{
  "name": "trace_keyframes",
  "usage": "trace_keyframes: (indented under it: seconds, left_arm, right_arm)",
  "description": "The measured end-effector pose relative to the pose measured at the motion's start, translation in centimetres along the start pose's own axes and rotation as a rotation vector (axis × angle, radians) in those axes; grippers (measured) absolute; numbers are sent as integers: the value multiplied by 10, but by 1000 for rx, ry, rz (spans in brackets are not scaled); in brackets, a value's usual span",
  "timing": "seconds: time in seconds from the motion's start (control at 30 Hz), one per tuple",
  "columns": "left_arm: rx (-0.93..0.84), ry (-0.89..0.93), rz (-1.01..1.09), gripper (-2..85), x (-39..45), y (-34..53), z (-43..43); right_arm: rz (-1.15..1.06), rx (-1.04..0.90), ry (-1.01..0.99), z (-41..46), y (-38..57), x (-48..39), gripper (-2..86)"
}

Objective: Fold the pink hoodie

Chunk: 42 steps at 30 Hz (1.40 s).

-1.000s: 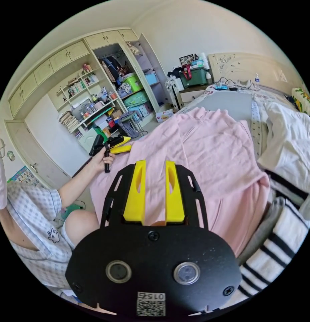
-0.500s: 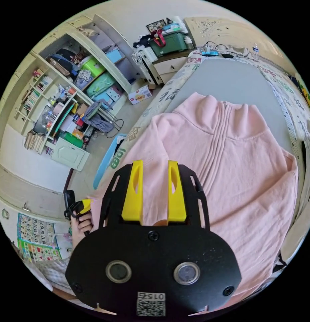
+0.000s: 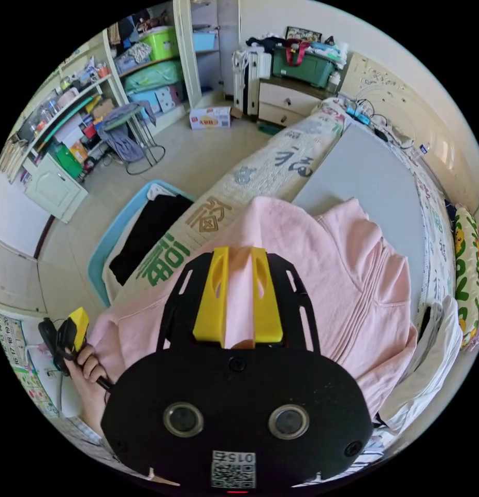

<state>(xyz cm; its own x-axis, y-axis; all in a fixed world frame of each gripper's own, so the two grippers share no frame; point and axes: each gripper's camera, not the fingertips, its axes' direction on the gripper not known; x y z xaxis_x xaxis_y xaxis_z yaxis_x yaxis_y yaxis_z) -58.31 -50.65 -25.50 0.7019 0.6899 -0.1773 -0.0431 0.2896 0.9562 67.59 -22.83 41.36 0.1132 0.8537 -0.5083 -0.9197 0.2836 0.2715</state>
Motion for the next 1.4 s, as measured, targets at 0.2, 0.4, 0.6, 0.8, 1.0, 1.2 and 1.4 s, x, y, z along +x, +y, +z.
trace_keyframes:
  seconds: [0.2, 0.4, 0.6, 0.8, 1.0, 1.2, 1.4]
  left_arm:
    - [-135, -2, 77, 4, 10, -3, 24]
    - [-335, -72, 162, 75, 27, -3, 65]
    - [-394, -111, 104, 8, 22, -1, 81]
    - [-418, -149, 86, -4, 28, 6, 92]
    - [-462, -205, 106, -5, 40, 16, 106]
    - [-430, -182, 99, -3, 53, 31, 104]
    - [-391, -256, 142, 16, 86, 54, 101]
  right_arm:
    - [41, 48, 29, -44, 11, 42, 114]
    - [3, -93, -97, -63, 47, 95, 117]
    - [-49, -168, -171, -48, 87, 99, 25]
    - [-76, -173, -10, -35, 101, 86, -1]
    - [-5, -113, 1, -30, 143, 82, 62]
    - [28, 114, -182, -73, 307, 98, 83]
    - [162, 263, -339, -57, 495, 135, 80]
